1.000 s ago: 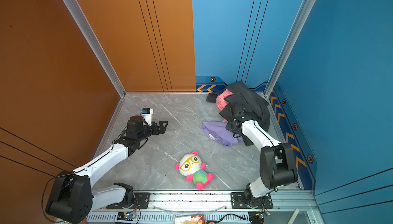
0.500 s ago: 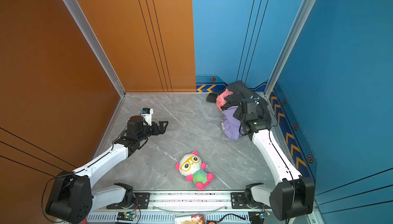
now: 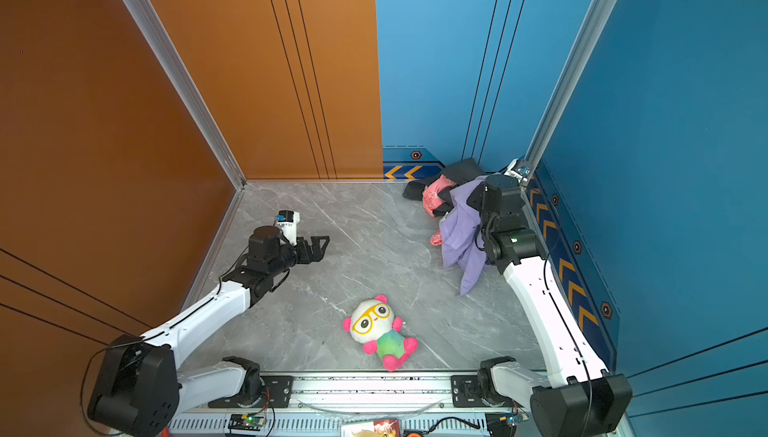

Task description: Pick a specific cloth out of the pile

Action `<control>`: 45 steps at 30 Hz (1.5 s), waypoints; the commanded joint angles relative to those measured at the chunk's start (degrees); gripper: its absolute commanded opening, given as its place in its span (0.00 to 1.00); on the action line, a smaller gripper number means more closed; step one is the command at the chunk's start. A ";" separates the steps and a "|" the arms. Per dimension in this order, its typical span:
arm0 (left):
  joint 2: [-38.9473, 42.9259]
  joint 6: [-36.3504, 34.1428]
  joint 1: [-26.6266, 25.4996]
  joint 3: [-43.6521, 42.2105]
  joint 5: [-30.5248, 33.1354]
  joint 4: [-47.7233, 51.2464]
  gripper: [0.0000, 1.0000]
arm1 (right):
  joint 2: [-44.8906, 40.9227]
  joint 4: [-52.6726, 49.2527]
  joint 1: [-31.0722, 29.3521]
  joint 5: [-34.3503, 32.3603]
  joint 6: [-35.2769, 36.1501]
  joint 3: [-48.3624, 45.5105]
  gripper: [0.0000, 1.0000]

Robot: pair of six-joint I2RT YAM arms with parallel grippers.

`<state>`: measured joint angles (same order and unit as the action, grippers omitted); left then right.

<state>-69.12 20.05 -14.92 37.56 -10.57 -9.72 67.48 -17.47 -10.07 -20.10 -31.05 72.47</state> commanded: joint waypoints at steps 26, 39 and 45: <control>2.83 1.12 -1.00 -1.26 0.83 -1.03 0.98 | 16.69 4.08 -20.41 16.83 18.47 24.60 0.00; 4.52 1.37 -0.73 -1.56 1.69 -1.07 0.98 | 33.03 -18.37 -26.93 24.00 24.86 39.25 0.59; 4.37 -0.14 -0.98 -0.63 -0.30 -1.02 0.98 | 30.85 -18.43 -24.76 20.59 25.93 36.18 0.63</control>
<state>-65.28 20.95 -15.44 36.75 -9.74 -10.07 100.86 -33.67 -36.12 2.72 -6.70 109.62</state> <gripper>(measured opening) 0.981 0.632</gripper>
